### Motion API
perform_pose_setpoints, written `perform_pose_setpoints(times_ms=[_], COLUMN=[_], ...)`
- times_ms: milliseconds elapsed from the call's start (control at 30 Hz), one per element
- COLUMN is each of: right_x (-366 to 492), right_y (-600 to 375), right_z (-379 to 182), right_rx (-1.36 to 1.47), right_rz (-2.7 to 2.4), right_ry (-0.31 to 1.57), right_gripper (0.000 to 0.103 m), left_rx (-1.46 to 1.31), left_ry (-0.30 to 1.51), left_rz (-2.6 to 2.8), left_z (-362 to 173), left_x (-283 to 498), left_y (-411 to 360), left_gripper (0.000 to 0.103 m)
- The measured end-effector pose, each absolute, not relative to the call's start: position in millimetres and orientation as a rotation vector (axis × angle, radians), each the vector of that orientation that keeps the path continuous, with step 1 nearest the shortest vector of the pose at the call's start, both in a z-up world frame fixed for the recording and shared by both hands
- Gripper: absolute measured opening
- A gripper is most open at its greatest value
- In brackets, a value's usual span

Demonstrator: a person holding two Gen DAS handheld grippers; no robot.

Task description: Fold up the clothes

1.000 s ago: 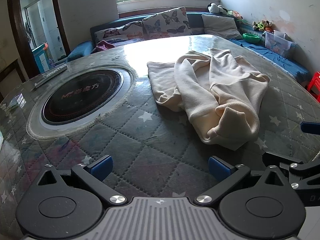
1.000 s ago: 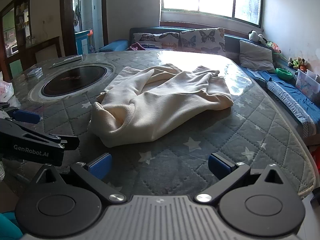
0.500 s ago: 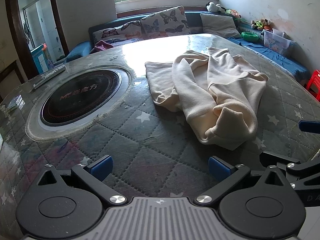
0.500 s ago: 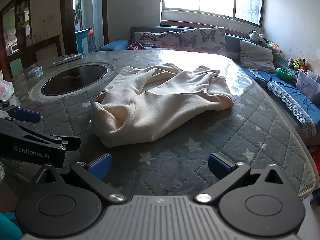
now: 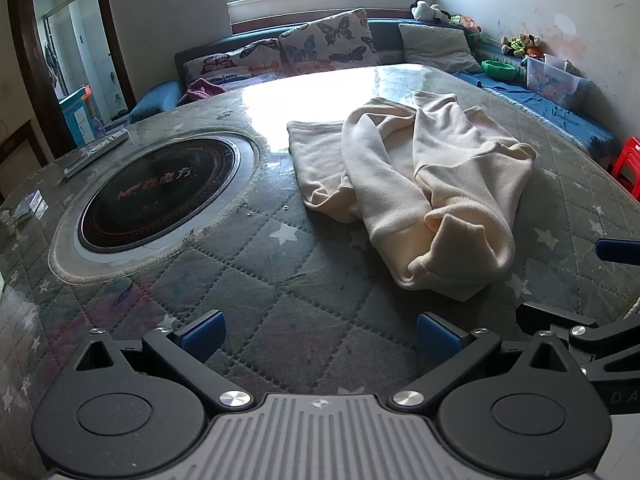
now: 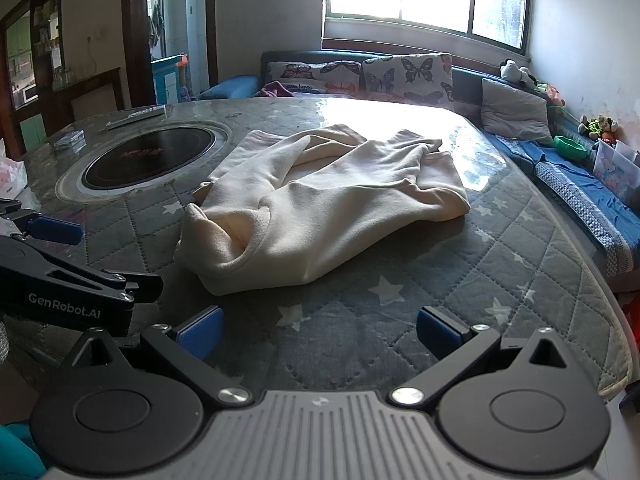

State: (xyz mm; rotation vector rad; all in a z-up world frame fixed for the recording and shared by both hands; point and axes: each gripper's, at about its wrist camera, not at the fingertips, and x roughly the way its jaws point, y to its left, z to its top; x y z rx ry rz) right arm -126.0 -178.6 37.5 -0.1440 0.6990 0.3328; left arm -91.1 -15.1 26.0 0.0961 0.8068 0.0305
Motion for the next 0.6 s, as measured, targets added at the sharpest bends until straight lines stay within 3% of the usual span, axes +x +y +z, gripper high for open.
perform_pose_setpoints(times_ms=[600], right_x=[-122.6], right_y=[-176.3], right_z=[37.4], right_rx=[-0.145], right_rz=[0.340], right_ry=[0.706], right_gripper=[0.103], left_rx=[0.098], left_ry=[0.819], left_rz=[0.023], left_z=[25.0], left_x=[-88.3], left_y=[-15.7], left_gripper=[0.103])
